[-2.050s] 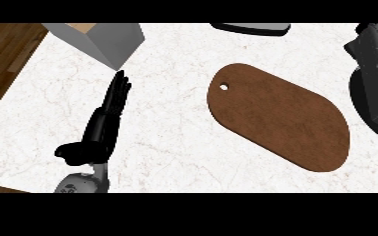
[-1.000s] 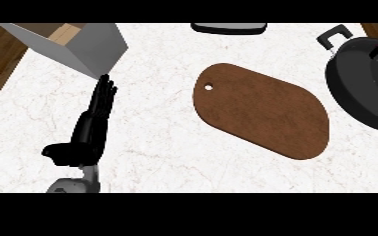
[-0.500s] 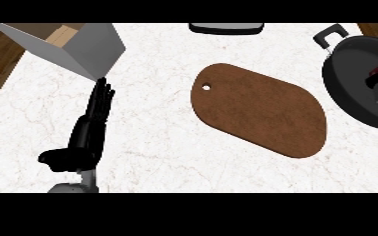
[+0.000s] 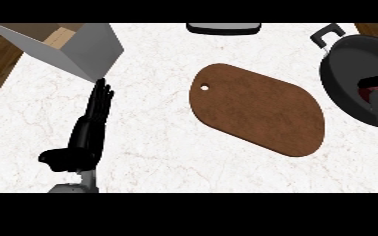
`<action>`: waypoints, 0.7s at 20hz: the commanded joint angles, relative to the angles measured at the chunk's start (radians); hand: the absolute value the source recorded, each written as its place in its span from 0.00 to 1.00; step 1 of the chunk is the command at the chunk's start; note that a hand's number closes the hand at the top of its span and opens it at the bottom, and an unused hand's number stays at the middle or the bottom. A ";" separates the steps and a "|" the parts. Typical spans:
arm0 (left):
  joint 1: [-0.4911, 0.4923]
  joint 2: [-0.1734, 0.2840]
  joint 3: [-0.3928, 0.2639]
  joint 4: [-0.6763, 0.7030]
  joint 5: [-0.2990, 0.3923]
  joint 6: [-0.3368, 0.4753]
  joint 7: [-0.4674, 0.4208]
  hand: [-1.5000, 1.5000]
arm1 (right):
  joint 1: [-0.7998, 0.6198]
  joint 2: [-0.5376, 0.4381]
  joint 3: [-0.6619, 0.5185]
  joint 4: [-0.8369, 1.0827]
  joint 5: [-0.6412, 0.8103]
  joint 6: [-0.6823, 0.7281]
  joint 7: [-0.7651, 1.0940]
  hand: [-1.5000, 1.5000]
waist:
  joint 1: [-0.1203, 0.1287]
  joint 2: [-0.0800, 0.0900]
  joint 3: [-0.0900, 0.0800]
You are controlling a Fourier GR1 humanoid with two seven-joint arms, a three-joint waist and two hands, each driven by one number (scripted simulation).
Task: Pick the cupcake from the cutting board and place it in the pot
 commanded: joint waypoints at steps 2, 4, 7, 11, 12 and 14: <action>-0.001 0.008 0.007 0.001 -0.004 0.000 -0.002 0.50 | -0.004 0.026 -0.008 -0.142 -0.035 -0.324 -0.073 0.00 | -0.006 -0.006 0.000; -0.003 0.000 0.012 0.014 0.020 -0.016 -0.008 0.50 | 0.006 0.069 -0.029 -0.185 -0.082 -0.436 -0.120 0.00 | -0.011 -0.005 0.000; 0.000 0.004 0.015 -0.010 0.002 0.008 0.021 0.50 | 0.035 0.083 -0.062 -0.232 -0.172 -0.515 -0.192 0.00 | -0.021 -0.011 0.000; 0.048 -0.026 -0.028 -0.007 -0.040 0.034 -0.015 0.50 | 0.121 0.163 -0.068 -0.306 -0.286 -0.609 -0.277 0.00 | -0.031 -0.016 -0.002; 0.021 -0.001 0.016 0.026 0.000 -0.002 -0.031 0.50 | 0.126 0.130 -0.069 -0.316 -0.335 -0.597 -0.316 0.00 | -0.032 -0.013 -0.002; 0.007 -0.014 0.006 -0.018 -0.030 0.043 0.024 0.50 | 0.175 0.135 -0.040 -0.347 -0.396 -0.592 -0.370 0.00 | -0.030 -0.014 -0.002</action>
